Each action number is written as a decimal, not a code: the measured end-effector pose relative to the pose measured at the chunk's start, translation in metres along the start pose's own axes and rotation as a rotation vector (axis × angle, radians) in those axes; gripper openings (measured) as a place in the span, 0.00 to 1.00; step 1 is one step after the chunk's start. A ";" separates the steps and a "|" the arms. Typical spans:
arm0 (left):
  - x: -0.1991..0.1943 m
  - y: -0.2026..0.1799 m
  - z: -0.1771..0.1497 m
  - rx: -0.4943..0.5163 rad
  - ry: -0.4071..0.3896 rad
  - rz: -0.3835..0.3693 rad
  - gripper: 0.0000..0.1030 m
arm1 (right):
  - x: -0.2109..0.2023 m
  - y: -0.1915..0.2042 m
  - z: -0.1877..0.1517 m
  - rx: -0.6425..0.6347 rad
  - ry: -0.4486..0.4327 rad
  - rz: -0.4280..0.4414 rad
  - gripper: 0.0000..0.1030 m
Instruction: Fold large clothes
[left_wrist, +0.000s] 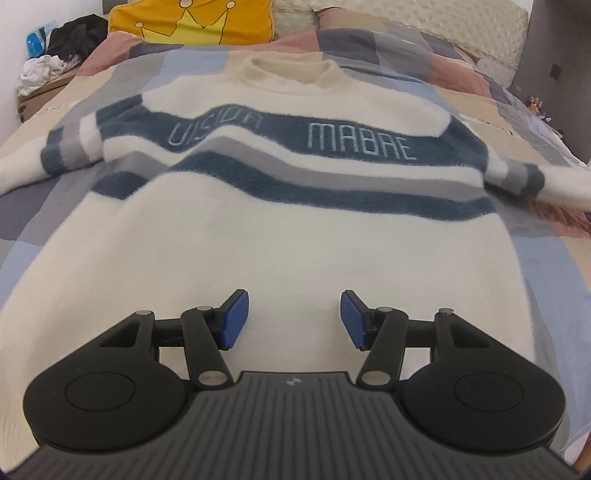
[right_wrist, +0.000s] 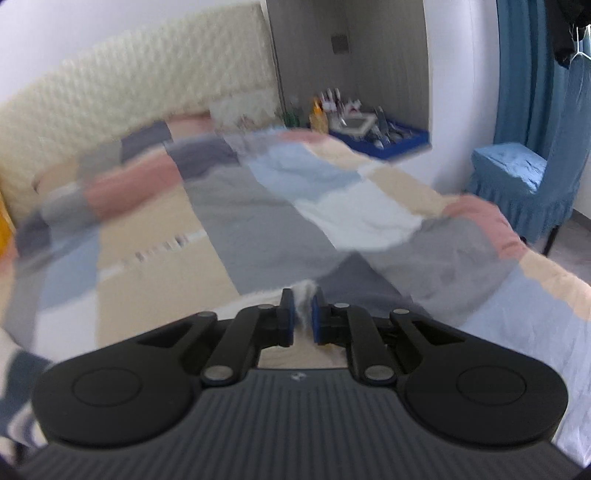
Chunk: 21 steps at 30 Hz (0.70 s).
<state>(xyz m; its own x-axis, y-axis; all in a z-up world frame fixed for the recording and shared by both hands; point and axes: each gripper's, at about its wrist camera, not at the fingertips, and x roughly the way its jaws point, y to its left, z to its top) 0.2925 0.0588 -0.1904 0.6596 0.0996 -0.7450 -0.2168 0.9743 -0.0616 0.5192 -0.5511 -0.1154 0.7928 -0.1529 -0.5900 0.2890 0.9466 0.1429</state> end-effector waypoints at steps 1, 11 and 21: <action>0.001 0.000 0.001 -0.003 0.003 -0.002 0.59 | 0.007 -0.002 -0.006 0.007 0.013 -0.006 0.12; 0.004 0.003 0.007 -0.036 0.021 -0.030 0.59 | 0.048 -0.021 -0.070 0.086 0.134 -0.074 0.13; -0.010 0.005 0.011 -0.066 -0.008 -0.068 0.59 | 0.017 0.000 -0.052 0.079 0.134 -0.143 0.73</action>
<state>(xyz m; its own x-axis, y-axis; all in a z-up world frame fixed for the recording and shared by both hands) 0.2925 0.0647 -0.1762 0.6803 0.0354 -0.7321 -0.2177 0.9635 -0.1556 0.5049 -0.5386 -0.1671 0.6635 -0.2399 -0.7087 0.4387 0.8920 0.1088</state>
